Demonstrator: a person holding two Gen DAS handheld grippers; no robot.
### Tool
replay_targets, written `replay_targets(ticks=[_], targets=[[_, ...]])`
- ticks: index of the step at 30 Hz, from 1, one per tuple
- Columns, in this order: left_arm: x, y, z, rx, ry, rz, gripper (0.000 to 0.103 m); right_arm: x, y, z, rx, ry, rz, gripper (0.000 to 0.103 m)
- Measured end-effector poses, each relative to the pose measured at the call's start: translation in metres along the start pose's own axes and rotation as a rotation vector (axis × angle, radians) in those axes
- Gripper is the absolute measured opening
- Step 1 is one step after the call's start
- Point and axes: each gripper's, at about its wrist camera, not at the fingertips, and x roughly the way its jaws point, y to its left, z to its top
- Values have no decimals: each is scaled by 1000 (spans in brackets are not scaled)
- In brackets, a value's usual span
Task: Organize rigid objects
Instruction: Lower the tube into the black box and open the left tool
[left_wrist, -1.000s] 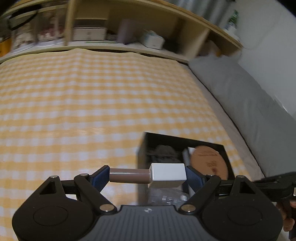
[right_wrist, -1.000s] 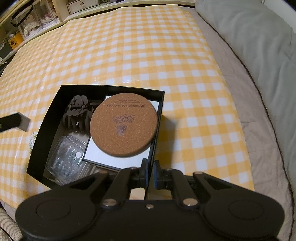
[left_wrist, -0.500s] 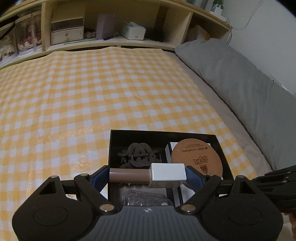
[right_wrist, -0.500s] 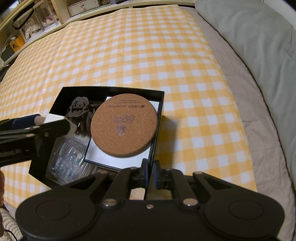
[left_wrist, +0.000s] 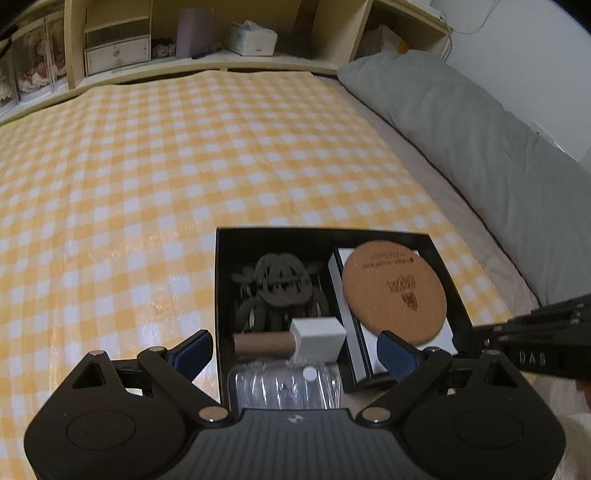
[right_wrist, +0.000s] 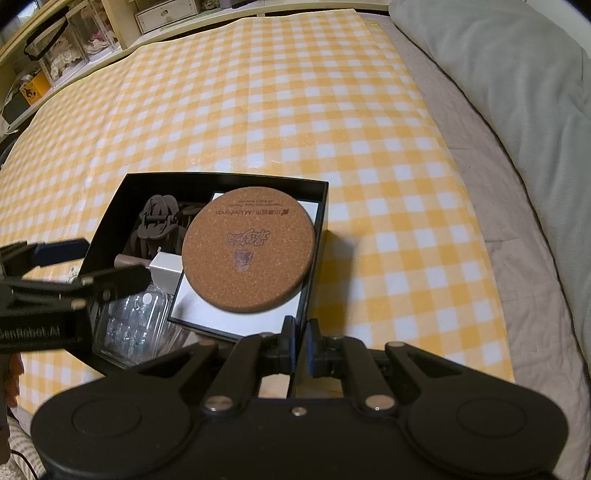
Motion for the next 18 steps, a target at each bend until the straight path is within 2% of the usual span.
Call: replay_targets(ticks=[9,18], targets=[[-7,-5,-7,12,10,-17,103,0,0,0,-1,0,-3,8],[-23,-8,-20,31,8,-18,103,0,0,0,-2,-1,-3,8]])
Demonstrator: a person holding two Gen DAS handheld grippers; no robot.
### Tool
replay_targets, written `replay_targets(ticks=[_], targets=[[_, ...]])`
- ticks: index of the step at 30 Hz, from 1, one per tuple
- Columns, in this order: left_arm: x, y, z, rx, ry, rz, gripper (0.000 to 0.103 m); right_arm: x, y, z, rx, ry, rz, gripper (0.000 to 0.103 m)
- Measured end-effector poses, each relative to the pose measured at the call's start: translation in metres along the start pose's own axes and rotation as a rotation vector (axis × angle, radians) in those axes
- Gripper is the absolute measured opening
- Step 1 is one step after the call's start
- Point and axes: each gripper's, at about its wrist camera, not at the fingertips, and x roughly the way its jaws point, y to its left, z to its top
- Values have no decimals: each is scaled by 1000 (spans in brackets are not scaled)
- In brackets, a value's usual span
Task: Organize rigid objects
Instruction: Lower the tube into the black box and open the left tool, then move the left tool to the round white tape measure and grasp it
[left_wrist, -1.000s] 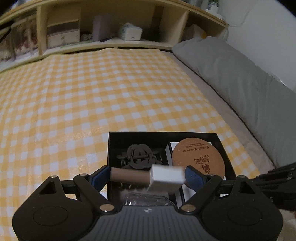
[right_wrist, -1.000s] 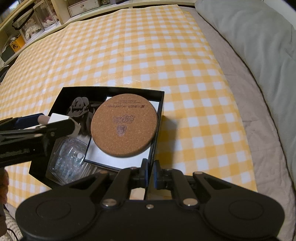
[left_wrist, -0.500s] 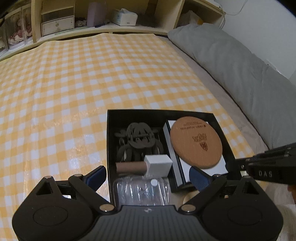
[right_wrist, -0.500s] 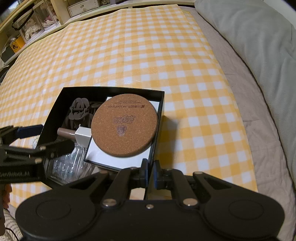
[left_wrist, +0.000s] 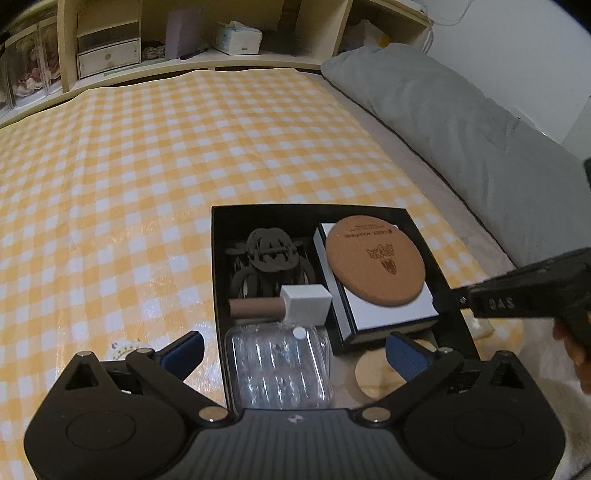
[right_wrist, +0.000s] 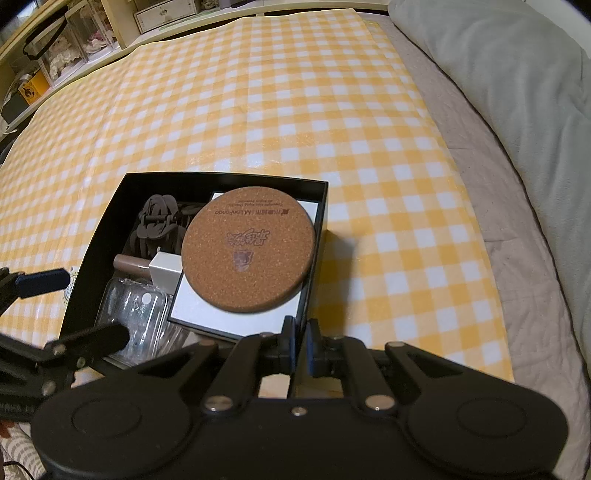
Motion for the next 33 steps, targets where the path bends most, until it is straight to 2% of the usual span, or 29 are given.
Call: replay_targets(ticks=[9,16,23,28,33], targets=[[-28,-5,-24,80,13,-32,103,0,1,-1,-3,1,-4,8],[-42,16,-49,132,29,-49,103,0,1,-1,-4,0,-4,8],[-30,53,-68,115,5,-37,103,0,1,0,-9,1,-9,8],[-16,76,-75,174,-11,16,103,1,2,-1,-21,1,-15,8],[3,94,-82,218,14,57,103,0,4,-2,-19,0,-12,8]])
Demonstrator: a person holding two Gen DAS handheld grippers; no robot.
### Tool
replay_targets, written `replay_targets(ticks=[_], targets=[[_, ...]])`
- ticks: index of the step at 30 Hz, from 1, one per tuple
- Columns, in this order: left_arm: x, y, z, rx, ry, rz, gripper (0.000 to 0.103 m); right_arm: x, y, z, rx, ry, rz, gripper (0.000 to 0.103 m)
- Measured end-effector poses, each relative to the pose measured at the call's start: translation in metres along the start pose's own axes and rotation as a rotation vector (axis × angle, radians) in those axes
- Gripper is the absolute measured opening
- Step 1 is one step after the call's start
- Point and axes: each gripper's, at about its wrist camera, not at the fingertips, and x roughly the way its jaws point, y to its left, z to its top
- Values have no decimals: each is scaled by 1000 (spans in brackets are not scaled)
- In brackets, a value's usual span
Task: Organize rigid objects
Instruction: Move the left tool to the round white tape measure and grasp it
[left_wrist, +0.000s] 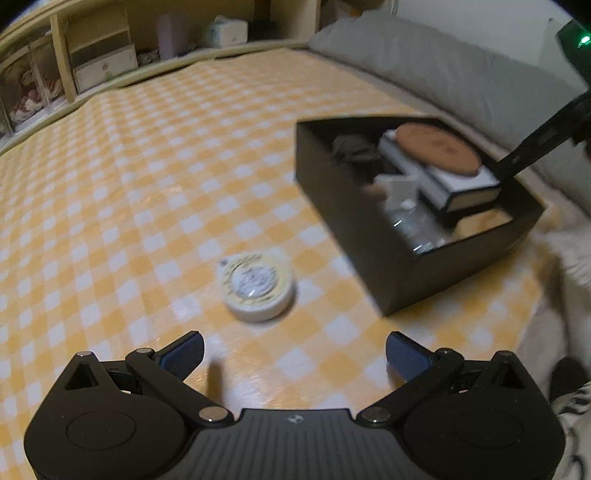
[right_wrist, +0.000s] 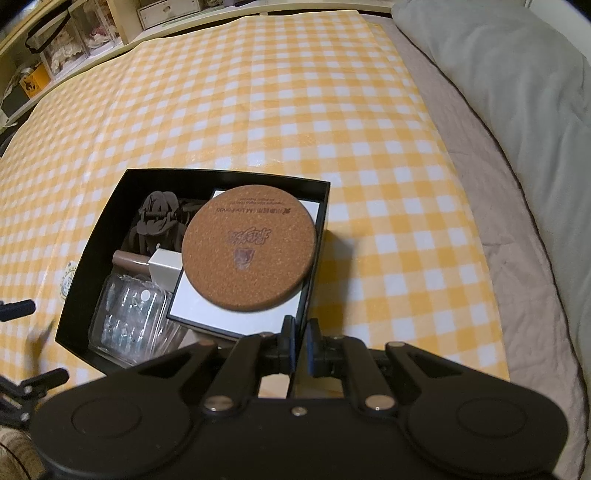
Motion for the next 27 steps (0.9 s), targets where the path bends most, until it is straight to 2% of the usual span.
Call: replay_targets(ticks=[3,10,17,20,22,24,27], targets=[[13,10,-4,-6,21,-15,103,0,0,0,-4,0,-2,8],[24,14,-7,21,-68,-14,103,0,0,0,-4,-1,-2,9],[30,13,2,35,-66,-18,102,0,0,0,-6,-2,-4,9],[29,15,2,29,-89,-18,91,0,0,0,-4,-1,-4,9],[27,18,5,9,-97,-10,78,0,0,0,-5,-1,-4,9],[27,21,8,-15,-101,-2,68,0,0,0,-5,-2,-4,9],[26,25,10,-45,-106,1,65,0,0,0,-5,-2,-5,9]])
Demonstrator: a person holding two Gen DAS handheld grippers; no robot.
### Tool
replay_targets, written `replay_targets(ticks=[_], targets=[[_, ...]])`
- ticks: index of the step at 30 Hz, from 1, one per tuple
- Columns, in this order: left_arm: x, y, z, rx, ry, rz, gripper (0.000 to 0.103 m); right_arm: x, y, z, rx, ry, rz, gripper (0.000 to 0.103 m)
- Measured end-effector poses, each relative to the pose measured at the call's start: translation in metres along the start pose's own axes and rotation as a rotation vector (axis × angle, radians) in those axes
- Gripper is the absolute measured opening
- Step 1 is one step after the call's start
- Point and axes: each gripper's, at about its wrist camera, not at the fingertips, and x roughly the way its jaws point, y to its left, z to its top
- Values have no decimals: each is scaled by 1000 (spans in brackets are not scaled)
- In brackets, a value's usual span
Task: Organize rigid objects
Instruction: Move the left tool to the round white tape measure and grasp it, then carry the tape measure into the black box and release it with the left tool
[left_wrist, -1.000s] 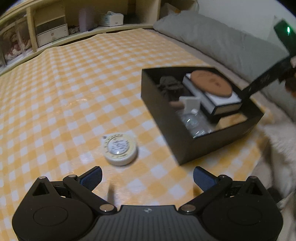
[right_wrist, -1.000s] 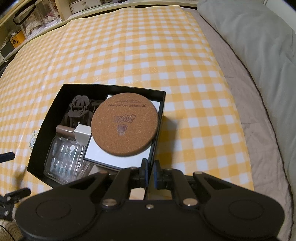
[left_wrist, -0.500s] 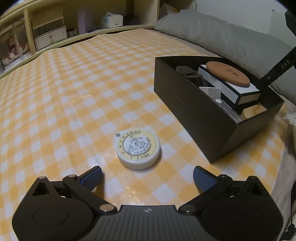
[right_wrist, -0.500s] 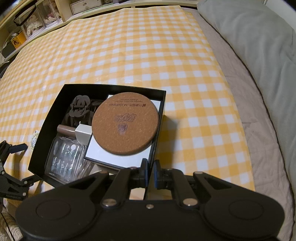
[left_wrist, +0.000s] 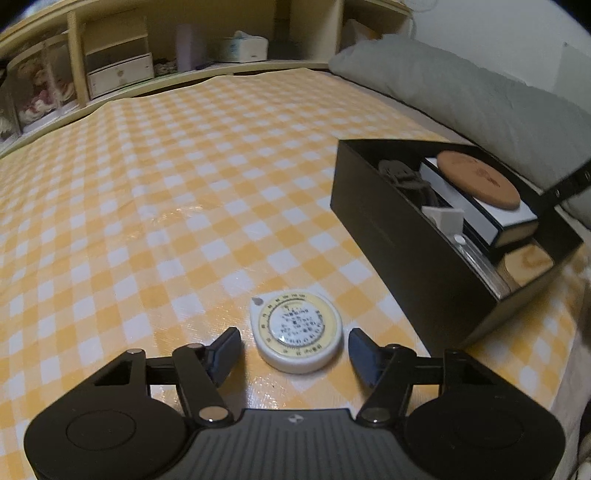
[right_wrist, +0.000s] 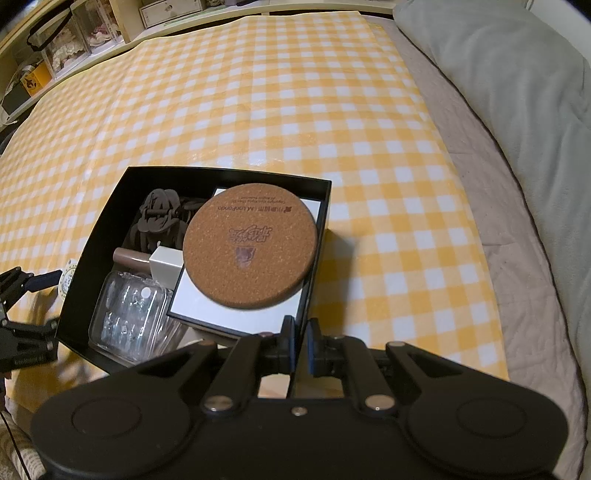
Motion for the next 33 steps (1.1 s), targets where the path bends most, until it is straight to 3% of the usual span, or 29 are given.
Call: replay_targets(ticks=[8,10,17,21,28,33], targets=[[6,-8,7,-14,-13,12,64,0,0,0,0,0,1,9],[7,-8,7,-8,-16,18,53,0,-1,0,0,0,0,9],[2,-2,10,-35,-11,24,53,0,0,0,0,0,0,9],[-14,2,23,-76,-66,25,53,0,-1,0,2,0,2,9],[-52,-22,57,-58,-180,-75,53,0,-1,0,2,-1,1,9],[-56,-65,66,20,-162,-175,53,0,-1,0,1,-1,0,9]])
